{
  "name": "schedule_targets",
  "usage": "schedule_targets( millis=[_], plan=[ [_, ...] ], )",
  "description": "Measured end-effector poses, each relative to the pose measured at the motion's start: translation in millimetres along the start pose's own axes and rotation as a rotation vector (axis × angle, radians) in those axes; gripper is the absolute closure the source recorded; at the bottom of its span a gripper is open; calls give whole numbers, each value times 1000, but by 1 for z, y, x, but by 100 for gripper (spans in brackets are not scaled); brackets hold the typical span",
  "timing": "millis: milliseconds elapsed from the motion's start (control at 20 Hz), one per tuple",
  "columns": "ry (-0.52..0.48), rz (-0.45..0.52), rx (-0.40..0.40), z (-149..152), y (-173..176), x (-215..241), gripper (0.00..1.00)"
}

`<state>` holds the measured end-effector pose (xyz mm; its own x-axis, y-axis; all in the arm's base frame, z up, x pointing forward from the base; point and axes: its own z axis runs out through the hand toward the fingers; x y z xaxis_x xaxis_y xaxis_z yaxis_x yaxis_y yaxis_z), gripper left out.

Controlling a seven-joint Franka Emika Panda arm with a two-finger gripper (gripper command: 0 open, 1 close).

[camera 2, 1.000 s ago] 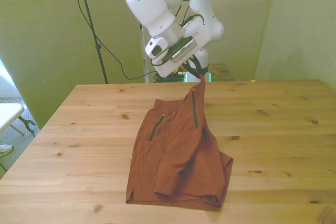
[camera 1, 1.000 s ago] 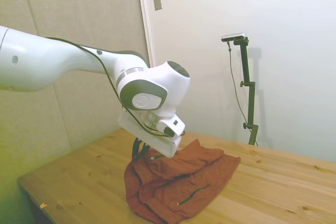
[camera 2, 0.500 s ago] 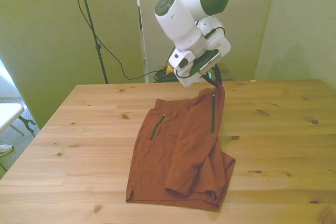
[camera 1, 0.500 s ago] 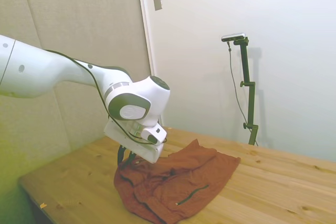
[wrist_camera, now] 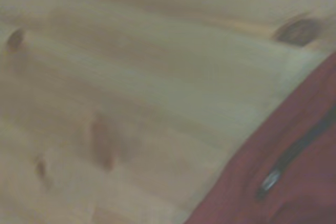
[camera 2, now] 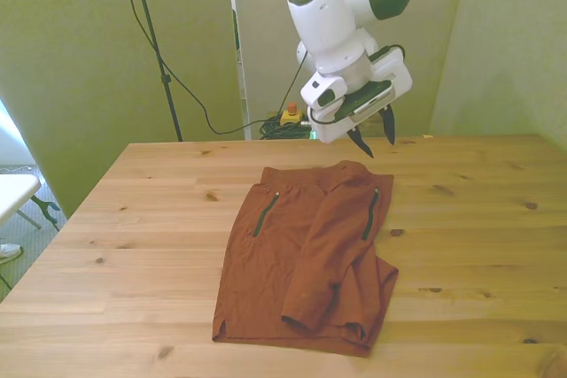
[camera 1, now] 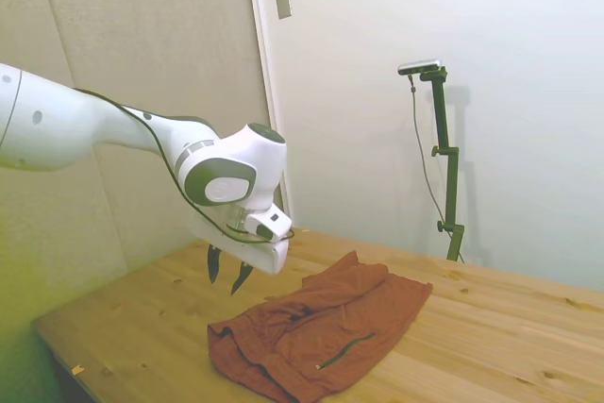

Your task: Unfold the shorts

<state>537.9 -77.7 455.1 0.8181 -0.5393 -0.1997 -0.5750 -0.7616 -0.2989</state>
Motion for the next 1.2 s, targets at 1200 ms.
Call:
schedule_targets(
  millis=[1200],
  plan=[
    [549,704,-174,20,-21,199,0]
  ],
)
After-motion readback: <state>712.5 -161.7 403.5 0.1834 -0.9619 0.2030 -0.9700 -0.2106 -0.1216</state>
